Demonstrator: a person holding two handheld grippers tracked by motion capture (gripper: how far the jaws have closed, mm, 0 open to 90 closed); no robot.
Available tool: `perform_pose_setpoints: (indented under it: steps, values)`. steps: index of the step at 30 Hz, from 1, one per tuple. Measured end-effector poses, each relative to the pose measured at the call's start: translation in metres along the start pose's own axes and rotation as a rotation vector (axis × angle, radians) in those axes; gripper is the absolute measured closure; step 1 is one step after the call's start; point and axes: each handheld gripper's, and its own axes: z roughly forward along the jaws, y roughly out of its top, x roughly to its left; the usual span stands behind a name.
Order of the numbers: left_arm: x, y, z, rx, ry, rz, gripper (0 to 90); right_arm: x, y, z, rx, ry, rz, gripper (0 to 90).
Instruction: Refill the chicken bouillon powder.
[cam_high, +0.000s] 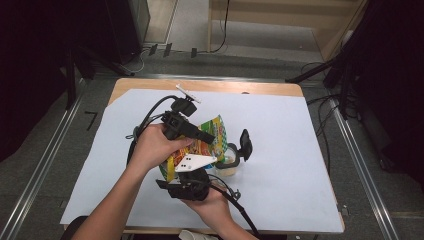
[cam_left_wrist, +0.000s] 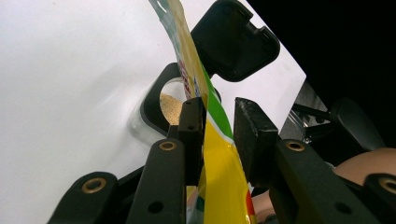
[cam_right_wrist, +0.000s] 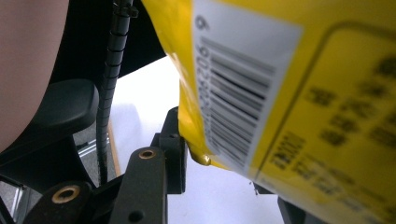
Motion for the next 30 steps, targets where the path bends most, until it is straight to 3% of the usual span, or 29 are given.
perform_pose_setpoints:
  steps: [13,30]
  values:
    - [0.0001,0.001,0.0002,0.003,-0.003,-0.001,74.1,0.0006,0.0,0.0012,0.009,-0.019,-0.03,64.4]
    - [0.0001,0.0011,0.0012,0.0,-0.001,0.002,74.3,0.0,-0.0002,0.0016,0.009,-0.024,-0.024,65.2]
